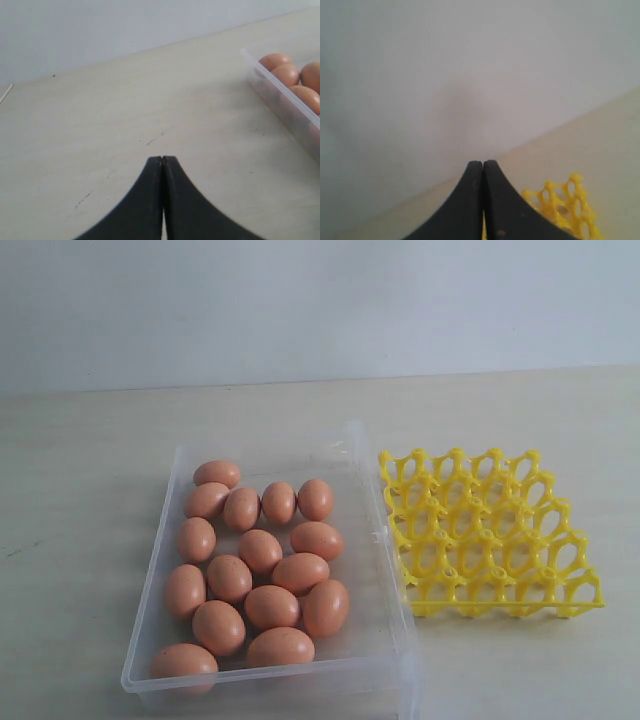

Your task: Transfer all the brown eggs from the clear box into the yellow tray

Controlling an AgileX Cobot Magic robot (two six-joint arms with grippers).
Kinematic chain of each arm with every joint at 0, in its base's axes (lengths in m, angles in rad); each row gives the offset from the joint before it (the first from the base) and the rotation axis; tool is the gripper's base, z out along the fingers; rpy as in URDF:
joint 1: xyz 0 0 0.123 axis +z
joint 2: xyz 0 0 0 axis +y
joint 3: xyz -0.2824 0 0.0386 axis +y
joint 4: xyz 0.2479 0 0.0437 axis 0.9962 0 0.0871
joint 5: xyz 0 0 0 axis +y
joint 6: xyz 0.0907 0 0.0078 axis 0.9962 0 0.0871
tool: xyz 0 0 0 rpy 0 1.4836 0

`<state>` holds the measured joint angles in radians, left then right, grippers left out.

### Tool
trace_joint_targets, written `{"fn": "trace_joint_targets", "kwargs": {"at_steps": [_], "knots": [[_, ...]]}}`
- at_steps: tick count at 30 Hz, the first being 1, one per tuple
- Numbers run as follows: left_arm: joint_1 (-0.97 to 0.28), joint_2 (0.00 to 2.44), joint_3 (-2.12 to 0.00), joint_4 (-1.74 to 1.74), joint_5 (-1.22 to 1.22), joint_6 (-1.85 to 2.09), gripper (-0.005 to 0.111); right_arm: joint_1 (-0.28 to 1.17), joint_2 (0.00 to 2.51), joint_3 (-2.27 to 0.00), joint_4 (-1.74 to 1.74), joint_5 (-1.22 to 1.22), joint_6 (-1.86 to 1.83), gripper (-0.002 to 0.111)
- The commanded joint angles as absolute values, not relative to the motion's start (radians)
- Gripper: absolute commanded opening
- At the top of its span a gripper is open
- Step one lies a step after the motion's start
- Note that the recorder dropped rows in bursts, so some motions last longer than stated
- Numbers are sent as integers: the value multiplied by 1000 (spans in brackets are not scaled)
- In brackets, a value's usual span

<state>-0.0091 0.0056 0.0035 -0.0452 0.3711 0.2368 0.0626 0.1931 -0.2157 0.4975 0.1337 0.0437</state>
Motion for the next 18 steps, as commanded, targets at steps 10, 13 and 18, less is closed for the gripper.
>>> {"fn": "trace_joint_targets", "kwargs": {"at_steps": [10, 13, 18], "knots": [[-12, 0, 0, -50, 364, 236, 0, 272, 1087, -969, 359, 850, -393, 0], [-12, 0, 0, -50, 364, 236, 0, 454, 1254, -1083, 257, 780, -247, 0], [-12, 0, 0, -50, 364, 236, 0, 553, 1476, -1245, 135, 759, -71, 0]]}}
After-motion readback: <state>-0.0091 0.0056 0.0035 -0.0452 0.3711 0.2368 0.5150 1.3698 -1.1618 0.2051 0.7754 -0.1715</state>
